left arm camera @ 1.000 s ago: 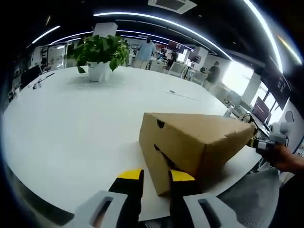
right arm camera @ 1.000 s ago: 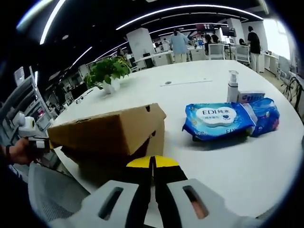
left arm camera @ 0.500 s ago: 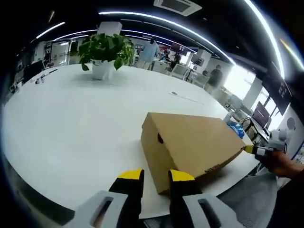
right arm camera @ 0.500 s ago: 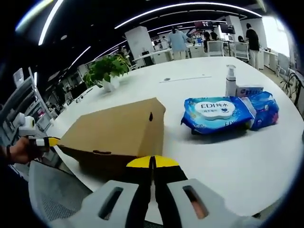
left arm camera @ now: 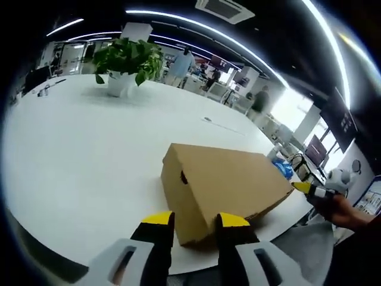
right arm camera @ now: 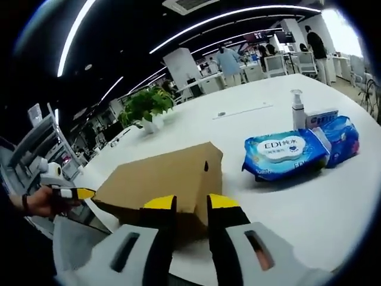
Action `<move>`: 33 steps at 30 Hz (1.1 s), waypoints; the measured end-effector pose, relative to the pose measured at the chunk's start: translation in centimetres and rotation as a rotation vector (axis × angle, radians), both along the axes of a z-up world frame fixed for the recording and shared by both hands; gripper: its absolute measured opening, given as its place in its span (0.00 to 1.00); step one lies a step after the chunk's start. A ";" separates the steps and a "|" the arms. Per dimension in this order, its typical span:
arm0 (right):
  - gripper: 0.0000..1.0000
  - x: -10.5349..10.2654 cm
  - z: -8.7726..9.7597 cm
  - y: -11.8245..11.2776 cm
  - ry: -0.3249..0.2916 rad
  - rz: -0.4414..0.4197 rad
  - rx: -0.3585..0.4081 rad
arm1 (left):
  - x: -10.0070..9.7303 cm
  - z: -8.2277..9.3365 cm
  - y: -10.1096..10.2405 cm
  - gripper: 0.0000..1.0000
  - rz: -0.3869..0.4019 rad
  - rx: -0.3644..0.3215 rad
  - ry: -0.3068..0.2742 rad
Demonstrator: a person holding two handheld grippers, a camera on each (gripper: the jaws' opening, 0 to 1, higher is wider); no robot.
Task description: Operate the shoe box by opening the lid, removing the specified soft item, and placing it in the target area until the item is outside and the box remains undamaged.
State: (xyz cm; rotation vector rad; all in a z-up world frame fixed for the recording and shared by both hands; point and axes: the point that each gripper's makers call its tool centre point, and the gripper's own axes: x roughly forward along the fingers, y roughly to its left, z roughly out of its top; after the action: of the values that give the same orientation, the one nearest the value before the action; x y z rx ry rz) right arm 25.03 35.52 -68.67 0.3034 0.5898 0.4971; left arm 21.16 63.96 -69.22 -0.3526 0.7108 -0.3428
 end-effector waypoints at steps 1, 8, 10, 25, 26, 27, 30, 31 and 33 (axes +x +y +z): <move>0.20 -0.2 -0.4 0.2 0.017 0.010 -0.004 | 0.0 -0.2 -0.1 0.28 -0.002 0.001 0.005; 0.21 -0.1 -1.5 0.3 0.058 -0.011 -0.006 | 0.1 -1.2 -1.1 0.24 -0.042 0.000 0.038; 0.21 0.2 -1.4 0.3 0.045 -0.009 -0.017 | 0.5 -1.1 -1.0 0.24 -0.038 -0.018 0.044; 0.20 6.0 -1.5 -0.5 0.039 -0.073 -0.028 | 6.5 -0.8 -2.4 0.24 -0.061 -0.005 0.050; 0.20 6.2 -1.5 -0.6 0.039 -0.076 -0.029 | 6.8 -0.7 -2.6 0.25 -0.061 -0.004 0.053; 0.20 6.5 -1.4 -0.7 0.038 -0.076 -0.032 | 7.3 -0.6 -2.8 0.25 -0.063 0.002 0.057; 0.20 7.2 -1.5 -1.1 0.037 -0.072 -0.043 | 8.9 -0.6 -2.7 0.25 -0.070 0.019 0.073; 0.20 7.5 -1.5 -1.3 0.038 -0.071 -0.046 | 9.4 -0.6 -2.9 0.25 -0.073 0.028 0.073; 0.20 8.0 -1.6 -1.8 0.038 -0.078 -0.046 | 10.0 -0.7 -3.1 0.25 -0.076 0.030 0.070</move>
State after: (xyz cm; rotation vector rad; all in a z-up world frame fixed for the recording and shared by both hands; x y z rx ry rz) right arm 33.07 33.75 -70.23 0.2913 0.6230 0.4028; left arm 31.16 60.85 -69.90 -0.3109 0.7984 -0.3933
